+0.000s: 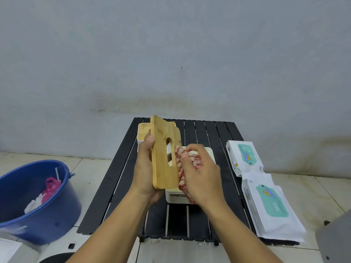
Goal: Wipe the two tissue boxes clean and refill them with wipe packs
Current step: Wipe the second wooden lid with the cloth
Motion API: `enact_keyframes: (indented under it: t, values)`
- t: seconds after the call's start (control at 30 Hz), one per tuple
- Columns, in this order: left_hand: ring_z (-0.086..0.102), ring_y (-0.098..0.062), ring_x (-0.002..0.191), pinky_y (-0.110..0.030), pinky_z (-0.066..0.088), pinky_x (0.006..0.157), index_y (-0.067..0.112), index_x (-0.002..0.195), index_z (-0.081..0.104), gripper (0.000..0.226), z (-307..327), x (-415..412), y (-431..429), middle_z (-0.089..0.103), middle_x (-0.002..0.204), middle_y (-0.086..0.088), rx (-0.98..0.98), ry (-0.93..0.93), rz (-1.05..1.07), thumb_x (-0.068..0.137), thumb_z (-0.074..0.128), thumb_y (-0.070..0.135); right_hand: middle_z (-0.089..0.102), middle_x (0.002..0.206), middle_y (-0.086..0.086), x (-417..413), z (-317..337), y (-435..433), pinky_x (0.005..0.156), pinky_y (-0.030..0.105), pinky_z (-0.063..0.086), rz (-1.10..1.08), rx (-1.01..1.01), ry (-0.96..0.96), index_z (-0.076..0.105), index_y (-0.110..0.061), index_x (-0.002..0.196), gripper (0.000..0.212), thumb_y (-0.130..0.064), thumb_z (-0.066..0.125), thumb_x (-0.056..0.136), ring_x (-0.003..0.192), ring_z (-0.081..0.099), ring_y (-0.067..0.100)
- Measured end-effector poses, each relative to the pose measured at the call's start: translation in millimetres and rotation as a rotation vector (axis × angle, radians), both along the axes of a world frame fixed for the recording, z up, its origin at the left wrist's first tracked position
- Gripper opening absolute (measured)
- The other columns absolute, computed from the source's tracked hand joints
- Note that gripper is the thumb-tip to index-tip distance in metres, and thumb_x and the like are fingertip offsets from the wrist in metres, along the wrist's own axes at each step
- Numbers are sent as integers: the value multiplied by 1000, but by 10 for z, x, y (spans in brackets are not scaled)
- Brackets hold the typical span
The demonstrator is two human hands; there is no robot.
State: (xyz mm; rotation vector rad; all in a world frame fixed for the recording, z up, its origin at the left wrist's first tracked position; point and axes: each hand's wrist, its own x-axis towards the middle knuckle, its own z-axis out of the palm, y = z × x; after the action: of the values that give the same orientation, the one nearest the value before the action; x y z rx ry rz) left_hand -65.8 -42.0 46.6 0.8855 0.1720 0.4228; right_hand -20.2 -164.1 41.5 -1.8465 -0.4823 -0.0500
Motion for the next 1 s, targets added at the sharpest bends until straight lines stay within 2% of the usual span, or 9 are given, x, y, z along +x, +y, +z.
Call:
enact_keyframes:
  t: [0.07,0.17,0.33,0.47,0.6,0.73,0.83,0.9,1.0]
  values:
    - [70,-31,101,-49,59,83,12,145,53,71,-8,-14,-96,74,112,-7,12,30,-47,87,54,52,68,84,-15,160,-12,-42,65,19,51,-95,-7,10,58,-40,97,2,-41,57,98,82,65,4]
    - [67,-32,114,-56,51,98,22,143,58,60,-46,-9,-282,74,123,-8,87,70,-78,89,53,48,66,89,-23,317,43,-50,78,34,54,-148,27,13,59,-40,93,5,-42,57,98,93,63,9]
    - [64,-32,127,-53,46,111,26,139,63,52,-108,32,-404,69,134,-14,112,85,-76,92,53,43,68,89,-24,164,358,7,70,18,52,-18,154,-166,65,-35,92,8,-36,61,99,86,66,-2]
    - [69,-29,116,-50,53,100,23,140,63,55,-69,-14,-337,71,131,-14,66,64,-63,90,54,44,67,87,-25,204,300,1,68,19,51,-15,94,-141,64,-34,90,11,-41,61,98,84,65,-3]
    - [66,-31,108,-61,48,103,31,137,64,51,-104,-39,-371,71,127,-11,122,85,-81,90,53,48,66,81,-22,383,119,-119,67,22,49,-153,34,24,61,-36,85,16,-47,59,97,83,63,-5]
    - [65,-29,123,-48,52,101,31,139,63,53,-129,2,-478,68,135,-11,157,81,-78,89,56,45,66,87,-27,235,343,-89,69,19,52,-101,136,-84,64,-35,90,12,-45,61,98,84,64,-7]
    - [69,-26,115,-39,55,91,17,142,60,58,-87,25,-425,70,131,-15,58,84,-17,89,56,42,69,86,-19,-23,499,8,67,16,51,-5,203,-160,67,-30,92,7,-32,64,98,81,67,0]
    - [72,-24,103,-33,59,80,6,135,59,56,-64,5,-311,73,117,-13,15,63,42,92,54,41,70,84,-16,-216,488,69,63,11,48,81,192,-155,68,-30,93,6,-27,64,97,78,68,0]
    - [68,-18,75,-28,58,60,8,107,61,36,6,-70,-110,68,84,-6,-59,8,90,98,50,41,70,81,-11,-423,355,142,62,19,52,174,105,-134,65,-33,95,4,-32,62,97,76,68,4]
